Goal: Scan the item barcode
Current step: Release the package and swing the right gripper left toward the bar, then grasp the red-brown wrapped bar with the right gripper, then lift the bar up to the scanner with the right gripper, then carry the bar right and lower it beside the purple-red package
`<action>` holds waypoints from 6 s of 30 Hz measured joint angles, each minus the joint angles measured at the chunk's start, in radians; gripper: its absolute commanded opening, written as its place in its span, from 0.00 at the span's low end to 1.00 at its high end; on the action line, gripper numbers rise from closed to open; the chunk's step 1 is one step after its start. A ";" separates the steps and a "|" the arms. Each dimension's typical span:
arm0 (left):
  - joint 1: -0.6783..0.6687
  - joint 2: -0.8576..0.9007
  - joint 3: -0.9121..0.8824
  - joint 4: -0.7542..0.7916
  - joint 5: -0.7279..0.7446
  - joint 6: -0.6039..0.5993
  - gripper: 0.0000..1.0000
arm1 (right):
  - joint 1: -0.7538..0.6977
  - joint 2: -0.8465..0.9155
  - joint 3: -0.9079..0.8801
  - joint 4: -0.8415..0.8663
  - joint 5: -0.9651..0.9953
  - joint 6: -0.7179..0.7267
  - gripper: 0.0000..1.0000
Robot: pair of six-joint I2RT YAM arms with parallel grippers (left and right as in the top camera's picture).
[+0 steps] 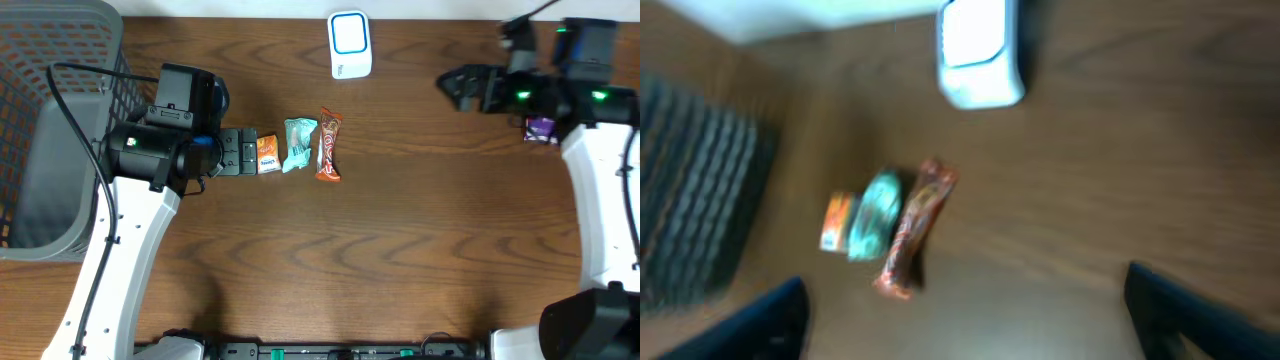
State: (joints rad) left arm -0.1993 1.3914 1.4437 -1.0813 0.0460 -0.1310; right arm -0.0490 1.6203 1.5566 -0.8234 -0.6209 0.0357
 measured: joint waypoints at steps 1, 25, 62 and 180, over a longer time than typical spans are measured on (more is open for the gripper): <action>0.000 0.000 0.000 0.000 0.000 0.000 0.98 | 0.022 0.003 0.000 -0.012 0.005 0.000 0.62; 0.000 0.000 0.000 0.000 0.000 0.000 0.98 | 0.374 0.396 0.000 0.050 0.121 0.251 0.57; 0.000 0.000 0.000 0.000 0.000 0.000 0.98 | 0.525 0.522 -0.001 0.141 0.368 0.428 0.66; 0.000 0.000 0.000 0.000 0.000 0.000 0.98 | 0.330 0.755 0.503 0.259 0.544 0.219 0.01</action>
State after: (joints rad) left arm -0.1993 1.3914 1.4437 -1.0813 0.0460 -0.1310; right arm 0.2813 2.3756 2.0594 -0.5640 -0.0772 0.2546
